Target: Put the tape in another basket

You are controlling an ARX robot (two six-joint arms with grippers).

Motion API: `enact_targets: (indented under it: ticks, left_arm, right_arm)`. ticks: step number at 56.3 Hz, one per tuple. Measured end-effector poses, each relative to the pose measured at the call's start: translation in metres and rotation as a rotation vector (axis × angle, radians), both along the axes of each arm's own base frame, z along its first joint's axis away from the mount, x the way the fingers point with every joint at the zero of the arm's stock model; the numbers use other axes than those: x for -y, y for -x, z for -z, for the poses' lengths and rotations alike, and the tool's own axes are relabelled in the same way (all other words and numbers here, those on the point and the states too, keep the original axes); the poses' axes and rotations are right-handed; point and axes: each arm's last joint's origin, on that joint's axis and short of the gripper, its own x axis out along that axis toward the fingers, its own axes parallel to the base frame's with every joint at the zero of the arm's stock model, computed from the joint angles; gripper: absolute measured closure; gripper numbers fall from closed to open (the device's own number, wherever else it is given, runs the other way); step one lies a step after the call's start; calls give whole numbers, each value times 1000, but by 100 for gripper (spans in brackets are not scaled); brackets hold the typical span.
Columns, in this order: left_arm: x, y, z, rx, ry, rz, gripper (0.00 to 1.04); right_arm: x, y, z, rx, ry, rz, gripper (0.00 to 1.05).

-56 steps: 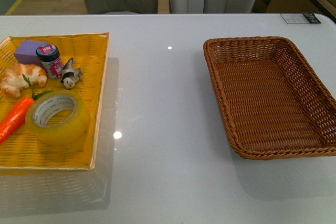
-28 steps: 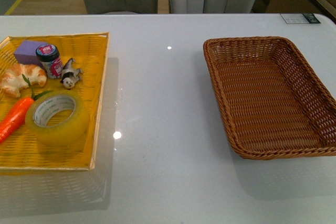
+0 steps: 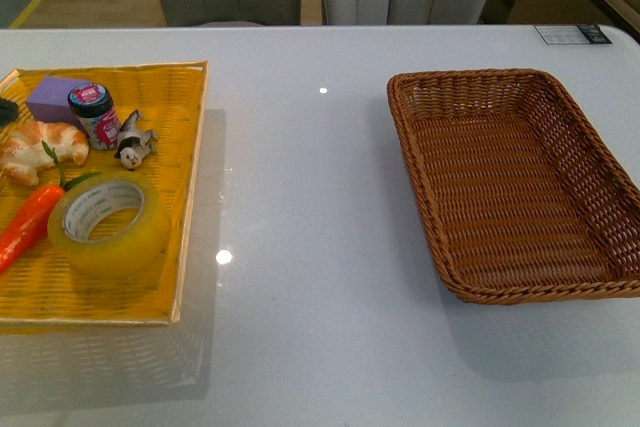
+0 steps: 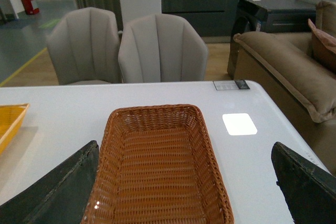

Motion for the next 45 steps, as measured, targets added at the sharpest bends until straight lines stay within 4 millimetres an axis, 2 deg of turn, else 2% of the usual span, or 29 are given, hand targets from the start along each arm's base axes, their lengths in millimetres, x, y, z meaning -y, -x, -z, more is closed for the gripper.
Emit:
enact_targets:
  ticks: [1, 8, 28, 45]
  left_arm:
    - [-1, -8, 11, -54, 9, -19, 9]
    - [0, -24, 43, -177, 16, -61, 9]
    - [-2, -49, 95, -343, -12, -218, 9]
    - [-3, -70, 113, -389, 48, -330, 9]
  right_arm:
    - [0, 0, 0, 0, 0, 0, 9]
    - [0, 0, 0, 0, 0, 0, 9]
    - [0, 0, 0, 0, 0, 0, 9]
    - [0, 0, 0, 0, 0, 0, 9]
